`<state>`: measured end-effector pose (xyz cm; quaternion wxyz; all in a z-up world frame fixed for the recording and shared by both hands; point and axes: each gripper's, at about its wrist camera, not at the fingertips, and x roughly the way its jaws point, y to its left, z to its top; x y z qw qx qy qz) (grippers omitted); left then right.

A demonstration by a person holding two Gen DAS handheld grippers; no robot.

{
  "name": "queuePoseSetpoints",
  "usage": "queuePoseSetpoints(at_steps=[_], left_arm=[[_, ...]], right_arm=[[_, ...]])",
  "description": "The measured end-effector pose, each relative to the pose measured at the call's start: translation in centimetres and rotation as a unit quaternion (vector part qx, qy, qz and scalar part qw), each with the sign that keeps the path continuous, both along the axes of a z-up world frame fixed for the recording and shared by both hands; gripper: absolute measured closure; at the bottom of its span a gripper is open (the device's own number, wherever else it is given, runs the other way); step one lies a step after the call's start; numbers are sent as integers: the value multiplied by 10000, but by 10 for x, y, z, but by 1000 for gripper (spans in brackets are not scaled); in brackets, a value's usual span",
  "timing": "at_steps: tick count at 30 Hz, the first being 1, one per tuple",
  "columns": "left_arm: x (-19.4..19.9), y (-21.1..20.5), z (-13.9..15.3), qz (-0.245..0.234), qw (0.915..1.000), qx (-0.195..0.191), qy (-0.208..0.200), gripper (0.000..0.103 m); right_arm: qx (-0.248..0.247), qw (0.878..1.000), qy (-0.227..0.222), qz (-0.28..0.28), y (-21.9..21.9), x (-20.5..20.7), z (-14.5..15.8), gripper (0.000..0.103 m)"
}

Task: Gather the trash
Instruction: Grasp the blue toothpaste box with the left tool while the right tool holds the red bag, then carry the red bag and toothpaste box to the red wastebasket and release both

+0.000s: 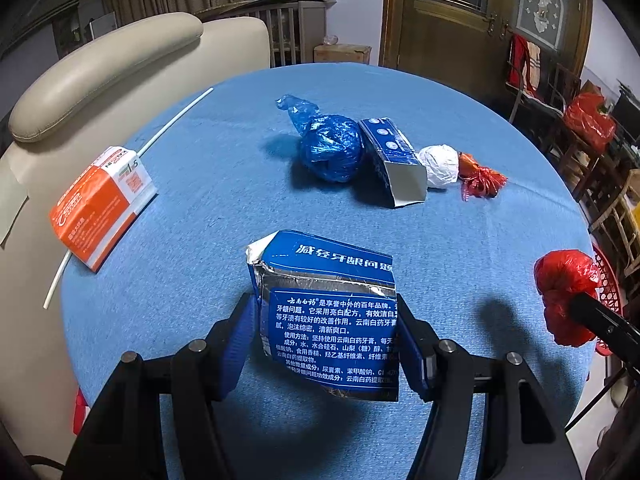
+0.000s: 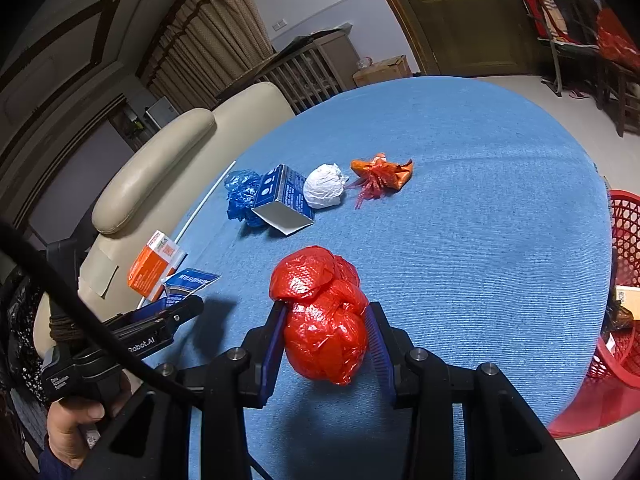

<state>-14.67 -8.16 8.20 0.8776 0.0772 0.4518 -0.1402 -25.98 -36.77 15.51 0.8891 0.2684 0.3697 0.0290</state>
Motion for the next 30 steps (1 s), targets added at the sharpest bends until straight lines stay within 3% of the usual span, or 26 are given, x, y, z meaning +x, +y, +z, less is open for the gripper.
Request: queuePoseSetpoints(at_steps=[17,30], left_arm=[[-1,-13,2,-120,9999,95,-17,36],[-9,-40,6,-436,9990,18,-30,36]], right_arm=[[66,9999,5,-145,-14,-3,-4,61],[192,9981,-9,-577,-47,-24,-9,61]])
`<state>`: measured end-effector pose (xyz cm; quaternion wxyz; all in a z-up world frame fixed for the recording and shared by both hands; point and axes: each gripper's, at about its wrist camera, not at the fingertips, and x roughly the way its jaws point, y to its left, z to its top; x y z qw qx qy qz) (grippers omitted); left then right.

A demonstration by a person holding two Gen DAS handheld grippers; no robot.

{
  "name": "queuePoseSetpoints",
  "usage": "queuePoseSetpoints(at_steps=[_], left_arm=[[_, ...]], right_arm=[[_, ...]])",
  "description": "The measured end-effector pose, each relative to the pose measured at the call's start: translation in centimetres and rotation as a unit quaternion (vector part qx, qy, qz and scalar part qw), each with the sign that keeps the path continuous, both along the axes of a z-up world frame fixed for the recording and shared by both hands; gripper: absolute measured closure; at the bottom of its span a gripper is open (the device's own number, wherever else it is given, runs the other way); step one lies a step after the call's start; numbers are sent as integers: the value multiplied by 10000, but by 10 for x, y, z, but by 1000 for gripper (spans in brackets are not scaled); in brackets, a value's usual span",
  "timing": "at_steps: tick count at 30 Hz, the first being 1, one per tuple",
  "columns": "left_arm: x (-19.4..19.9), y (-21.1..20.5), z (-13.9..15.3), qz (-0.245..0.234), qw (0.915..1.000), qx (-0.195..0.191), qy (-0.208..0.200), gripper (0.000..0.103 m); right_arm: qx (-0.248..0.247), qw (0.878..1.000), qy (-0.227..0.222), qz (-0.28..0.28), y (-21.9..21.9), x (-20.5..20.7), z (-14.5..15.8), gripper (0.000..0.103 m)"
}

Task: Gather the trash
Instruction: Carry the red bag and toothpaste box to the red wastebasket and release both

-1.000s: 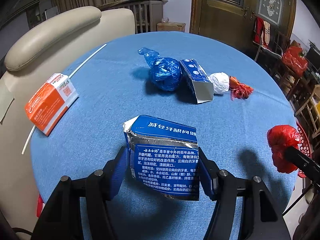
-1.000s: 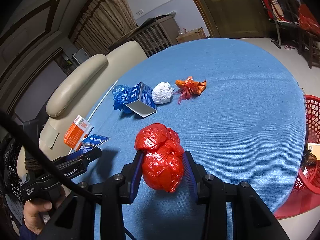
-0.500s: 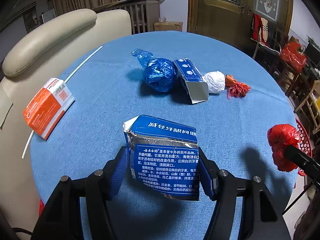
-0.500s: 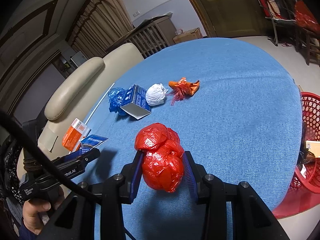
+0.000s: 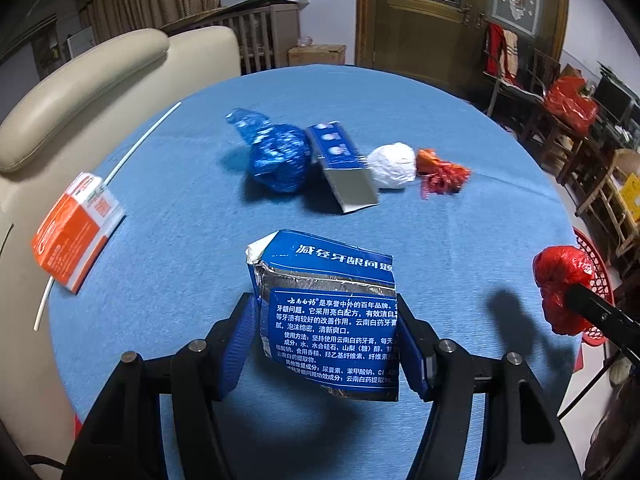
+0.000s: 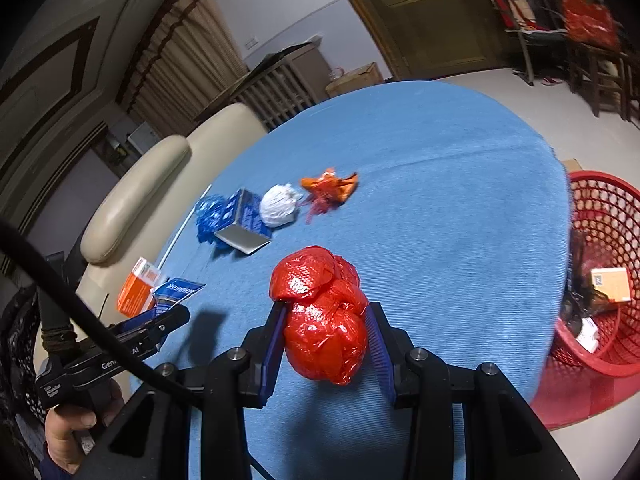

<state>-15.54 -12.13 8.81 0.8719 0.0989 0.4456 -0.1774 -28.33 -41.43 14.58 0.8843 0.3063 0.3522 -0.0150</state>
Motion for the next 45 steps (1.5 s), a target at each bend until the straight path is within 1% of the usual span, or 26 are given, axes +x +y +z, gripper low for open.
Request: queuePoseSetpoints(at_steps=[6,12,18,21,23,24,25,26,30,35,40,45], left_arm=[[-8,-30,6,-307,9995,-31,-39,36],[-20,-71,10,-719,9974,-34,-71,36],[-34,-111,17,-1128,9935,-81,-111,36],[-42,-132,21,-1343,9908,-105,-146,36],[-49,-144,22,-1462,9891,-111,-162,36],[-52,-152,23,-1544,9878,-112,-162,36],[-54,-157,23,-1590,9871,-112,-159,36],[-57,-164,24,-1663,9859,-116,-160,36],[-68,-187,26,-1905,9815,-112,-175,36],[-79,-216,29,-2211,9750,-137,-182,36],[-100,-258,29,-2682,9631,-161,-141,36],[-119,-301,24,-3092,9507,-225,40,36]], right_arm=[[59,9992,-51,-395,-34,-22,-1,61],[27,9941,-82,-1077,-88,-56,-1,61],[11,9825,166,-1857,-148,-95,-18,61],[11,9780,370,-2051,-168,-105,-26,61],[9,9750,545,-2155,-179,-108,-33,58],[-2,9734,648,-2200,-183,-110,-37,48],[29,9720,774,-2219,-189,-109,-42,33],[67,9707,818,-2257,-193,-110,-45,29],[165,9640,675,-2567,-202,-125,-45,29],[186,9582,402,-2826,-208,-146,-31,28],[190,9522,183,-3043,-213,-166,-17,28],[231,9443,19,-3284,-223,-188,-6,28]])
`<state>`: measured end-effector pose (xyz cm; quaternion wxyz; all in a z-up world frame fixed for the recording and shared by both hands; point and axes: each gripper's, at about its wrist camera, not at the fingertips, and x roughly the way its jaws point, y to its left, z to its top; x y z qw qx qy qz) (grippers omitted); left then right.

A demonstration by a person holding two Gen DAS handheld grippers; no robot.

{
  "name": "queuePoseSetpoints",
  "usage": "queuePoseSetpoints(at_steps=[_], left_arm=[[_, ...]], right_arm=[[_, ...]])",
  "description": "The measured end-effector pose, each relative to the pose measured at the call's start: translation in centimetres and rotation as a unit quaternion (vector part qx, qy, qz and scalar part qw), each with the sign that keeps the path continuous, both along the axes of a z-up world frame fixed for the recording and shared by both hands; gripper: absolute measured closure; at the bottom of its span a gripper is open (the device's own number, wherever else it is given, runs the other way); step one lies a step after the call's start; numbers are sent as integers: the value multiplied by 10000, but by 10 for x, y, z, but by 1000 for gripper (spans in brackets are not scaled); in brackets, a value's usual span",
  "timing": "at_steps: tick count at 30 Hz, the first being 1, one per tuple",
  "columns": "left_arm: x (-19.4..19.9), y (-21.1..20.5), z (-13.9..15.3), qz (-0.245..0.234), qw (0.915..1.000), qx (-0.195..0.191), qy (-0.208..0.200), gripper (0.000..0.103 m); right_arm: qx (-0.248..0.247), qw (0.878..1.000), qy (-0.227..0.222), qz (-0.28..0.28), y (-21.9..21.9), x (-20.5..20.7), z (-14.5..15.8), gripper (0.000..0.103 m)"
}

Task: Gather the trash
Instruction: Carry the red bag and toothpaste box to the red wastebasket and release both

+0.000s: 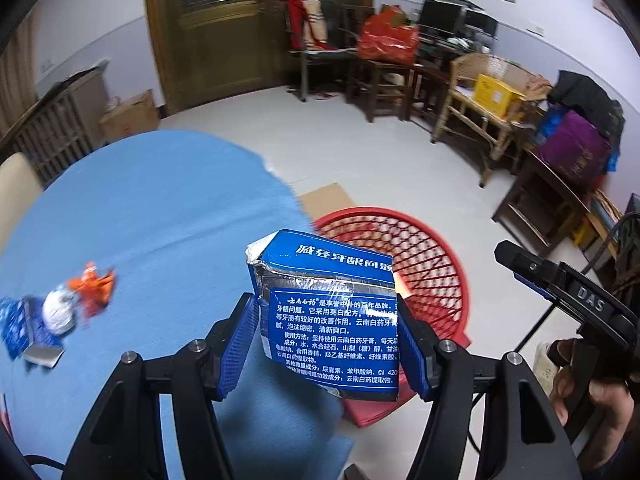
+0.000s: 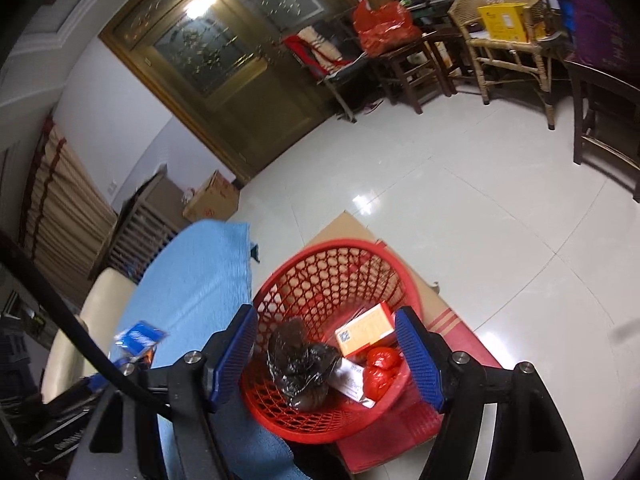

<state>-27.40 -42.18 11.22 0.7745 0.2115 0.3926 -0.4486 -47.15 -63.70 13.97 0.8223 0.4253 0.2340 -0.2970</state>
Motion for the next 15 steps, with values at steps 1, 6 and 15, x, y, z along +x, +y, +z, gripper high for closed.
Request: queuePoseSetpoints(at_steps=[1,6,15], left_arm=[[-3,-5,0,-55,10000,-8,14,36],[-12,-38,-4,-438,9986,-59,297,26],[13,-14,-3,-144,9990,-119,406,23]], right_arm=[[-7,10000,-22,-58,-2,-4,2,28],[0,9996,-109,-261,-8,-20,6,28],[47,9997,-87,-230,-4,-23,5,28]])
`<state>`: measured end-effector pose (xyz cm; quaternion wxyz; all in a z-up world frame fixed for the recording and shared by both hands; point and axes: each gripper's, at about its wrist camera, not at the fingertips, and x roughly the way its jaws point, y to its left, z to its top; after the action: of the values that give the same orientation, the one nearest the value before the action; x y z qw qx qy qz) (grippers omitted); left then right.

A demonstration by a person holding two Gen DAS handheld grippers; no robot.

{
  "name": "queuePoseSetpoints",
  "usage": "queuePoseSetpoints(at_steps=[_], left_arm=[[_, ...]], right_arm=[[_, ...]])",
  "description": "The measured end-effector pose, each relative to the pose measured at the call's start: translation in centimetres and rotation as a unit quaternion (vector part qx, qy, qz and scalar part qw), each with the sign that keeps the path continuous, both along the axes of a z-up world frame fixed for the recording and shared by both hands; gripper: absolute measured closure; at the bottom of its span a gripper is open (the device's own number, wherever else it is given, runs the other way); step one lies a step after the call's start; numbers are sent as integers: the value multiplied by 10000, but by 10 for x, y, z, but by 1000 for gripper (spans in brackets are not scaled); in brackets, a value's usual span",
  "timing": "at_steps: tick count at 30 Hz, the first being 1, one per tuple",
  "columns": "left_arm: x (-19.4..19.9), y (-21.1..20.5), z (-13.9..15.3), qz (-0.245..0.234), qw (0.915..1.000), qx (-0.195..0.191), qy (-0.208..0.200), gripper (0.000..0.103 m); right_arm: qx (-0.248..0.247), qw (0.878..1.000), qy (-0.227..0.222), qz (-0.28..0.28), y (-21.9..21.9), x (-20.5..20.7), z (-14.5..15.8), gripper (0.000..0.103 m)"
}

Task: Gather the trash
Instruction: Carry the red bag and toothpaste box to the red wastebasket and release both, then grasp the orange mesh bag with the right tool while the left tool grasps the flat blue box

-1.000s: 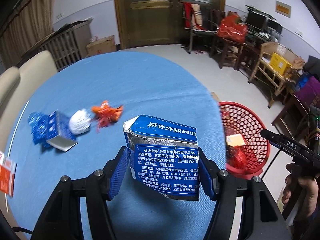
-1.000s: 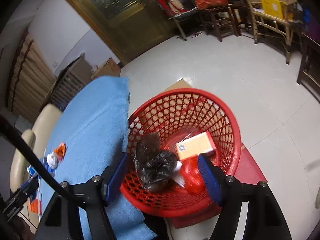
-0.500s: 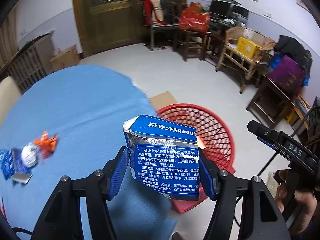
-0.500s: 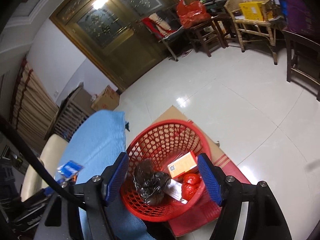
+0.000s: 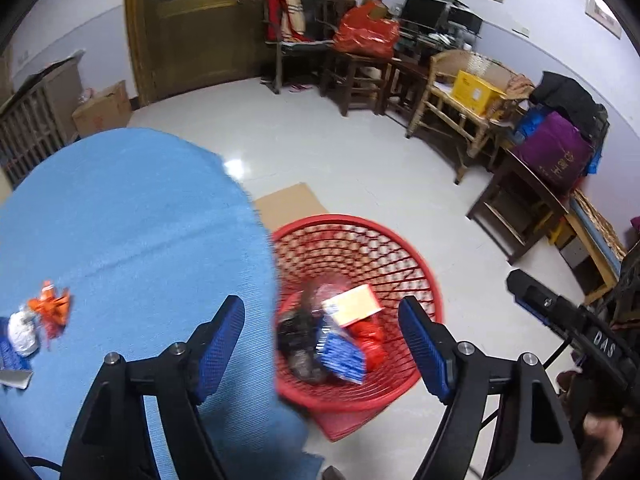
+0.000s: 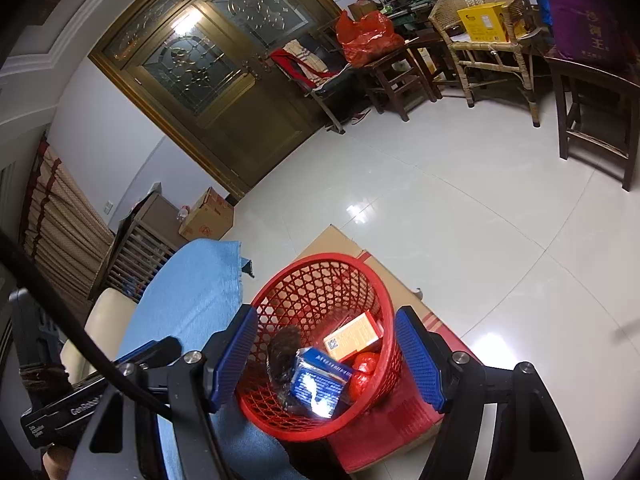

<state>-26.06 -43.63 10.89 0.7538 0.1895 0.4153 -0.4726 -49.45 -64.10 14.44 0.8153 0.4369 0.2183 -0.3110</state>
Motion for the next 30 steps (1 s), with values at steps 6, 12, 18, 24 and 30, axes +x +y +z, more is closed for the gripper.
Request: queuePoseSetpoints(at_steps=[6,12,18,24,30], left_arm=[[37,71,-6,755,9971,-41,113,23],[74,167,-22,1756,9840,8,293,23],[103,251,-37,2642,9630,-81,524,23],[120,317,-48,3280,9422,-209,645,23],[132,352,-54,3577,9309,-308,680,23]], right_arm=[[96,9994,34,337,16,24,-8,28],[66,9949,167,989,50,74,-9,28],[-21,9831,306,1804,101,137,-6,29],[-271,9620,506,2668,161,201,-3,29],[-826,9348,745,3373,202,281,8,29]])
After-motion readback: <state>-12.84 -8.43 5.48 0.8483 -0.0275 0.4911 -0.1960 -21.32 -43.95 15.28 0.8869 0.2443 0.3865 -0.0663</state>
